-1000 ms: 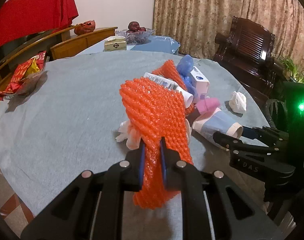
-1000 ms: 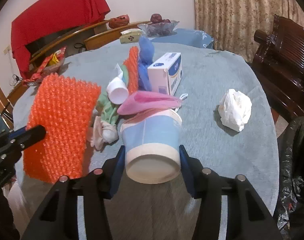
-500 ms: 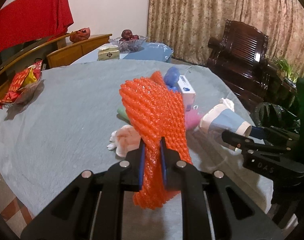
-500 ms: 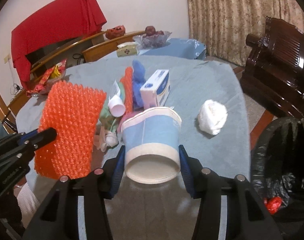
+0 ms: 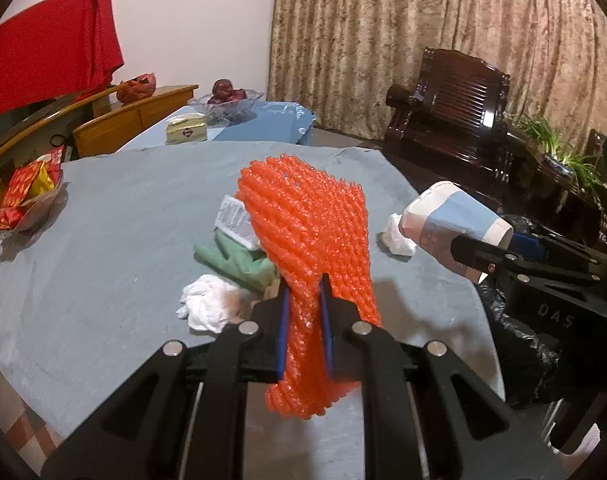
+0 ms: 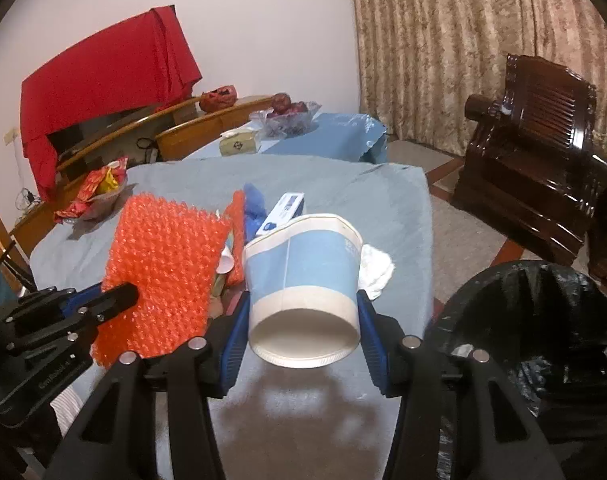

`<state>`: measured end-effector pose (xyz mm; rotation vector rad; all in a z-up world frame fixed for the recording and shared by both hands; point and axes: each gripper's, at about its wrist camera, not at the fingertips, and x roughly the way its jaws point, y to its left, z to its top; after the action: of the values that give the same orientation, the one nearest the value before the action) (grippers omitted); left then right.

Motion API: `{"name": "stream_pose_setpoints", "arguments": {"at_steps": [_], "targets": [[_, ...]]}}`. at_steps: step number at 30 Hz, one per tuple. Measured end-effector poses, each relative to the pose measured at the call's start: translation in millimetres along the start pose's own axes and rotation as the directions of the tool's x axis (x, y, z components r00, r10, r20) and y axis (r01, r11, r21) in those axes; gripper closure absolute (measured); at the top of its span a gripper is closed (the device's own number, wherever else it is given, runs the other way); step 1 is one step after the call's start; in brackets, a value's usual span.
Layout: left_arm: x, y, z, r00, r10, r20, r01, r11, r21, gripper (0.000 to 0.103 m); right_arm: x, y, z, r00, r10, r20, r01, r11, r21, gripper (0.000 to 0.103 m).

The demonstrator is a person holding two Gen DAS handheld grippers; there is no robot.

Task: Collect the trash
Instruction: 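Carry the orange net and paper cup over the bin and release both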

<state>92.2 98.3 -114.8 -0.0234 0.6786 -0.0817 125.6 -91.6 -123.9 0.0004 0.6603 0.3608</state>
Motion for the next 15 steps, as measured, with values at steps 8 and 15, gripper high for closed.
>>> {"name": "stream_pose_setpoints", "arguments": {"at_steps": [8,15], "targets": [[-7,-19,10,1.000,-0.024,0.019,0.023,1.000,0.021,0.090,-21,-12,3,0.999,-0.027,0.036,0.026,1.000,0.003,0.053],[-12,-39,16,0.998,-0.051,0.035,0.050,0.998,0.049,0.090,-43,-25,5,0.996,-0.055,0.072,0.054,0.998,0.020,0.053]]}}
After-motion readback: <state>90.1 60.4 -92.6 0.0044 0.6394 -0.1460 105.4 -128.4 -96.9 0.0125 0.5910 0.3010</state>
